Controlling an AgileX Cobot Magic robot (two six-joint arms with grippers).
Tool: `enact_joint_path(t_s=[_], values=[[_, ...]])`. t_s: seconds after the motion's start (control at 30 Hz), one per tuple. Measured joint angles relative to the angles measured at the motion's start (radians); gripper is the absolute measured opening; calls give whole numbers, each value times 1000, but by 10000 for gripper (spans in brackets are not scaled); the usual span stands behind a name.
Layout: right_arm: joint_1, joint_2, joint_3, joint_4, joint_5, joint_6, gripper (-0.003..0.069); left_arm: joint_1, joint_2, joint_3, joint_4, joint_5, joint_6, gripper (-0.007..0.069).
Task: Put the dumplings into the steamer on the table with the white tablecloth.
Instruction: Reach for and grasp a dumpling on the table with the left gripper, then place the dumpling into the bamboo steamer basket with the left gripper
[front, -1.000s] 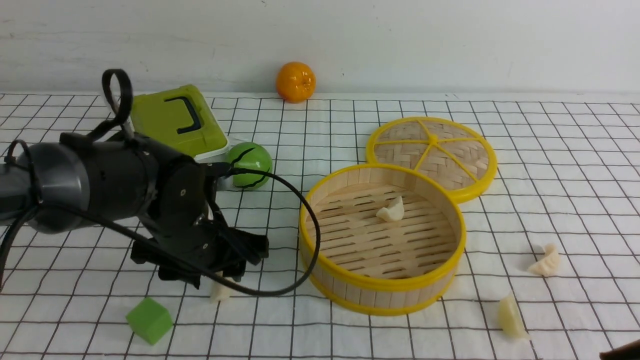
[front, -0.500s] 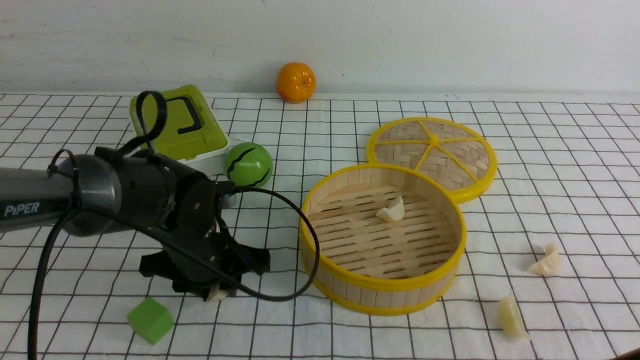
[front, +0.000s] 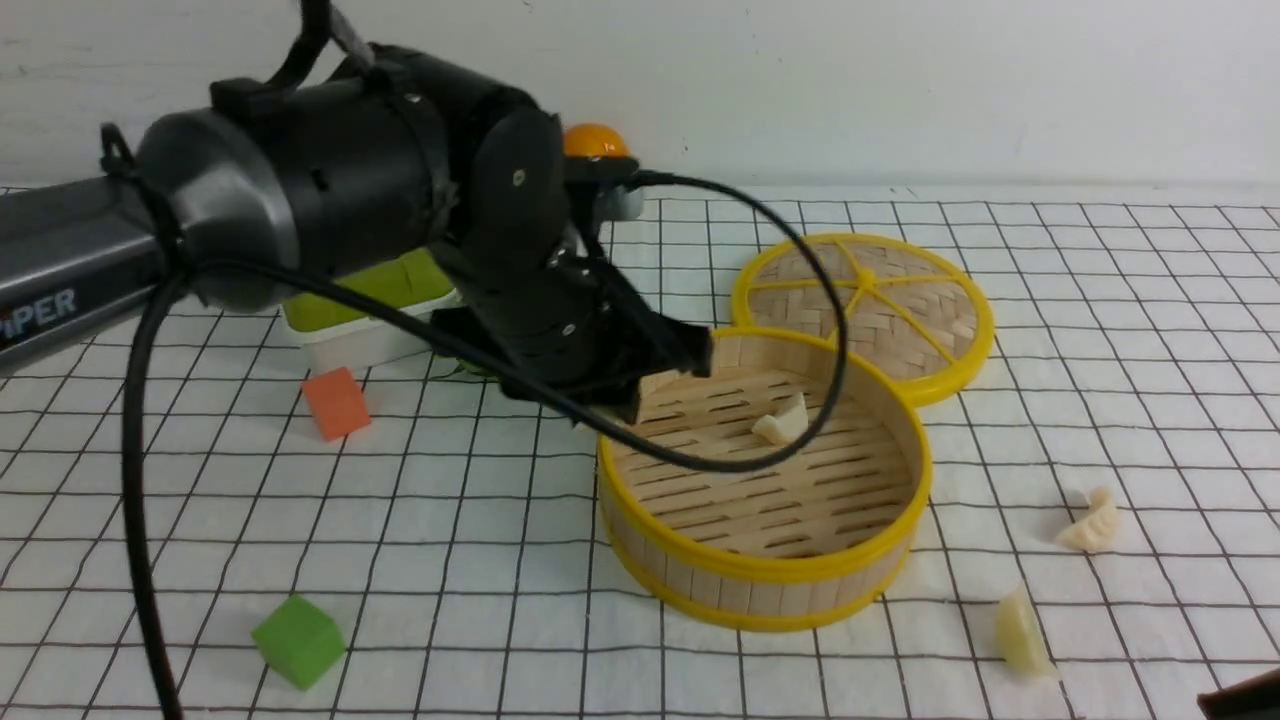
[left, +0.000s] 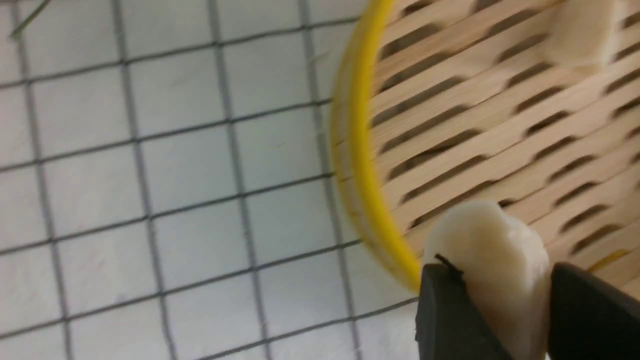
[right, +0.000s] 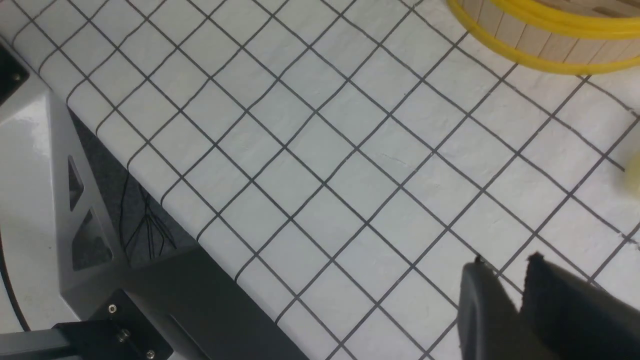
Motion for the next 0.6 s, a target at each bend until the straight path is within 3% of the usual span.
enact_joint_path(t_s=[0.6], values=[[0,0,0,-27,12,0,136,-9,338,-126,0,-249,-27,239]])
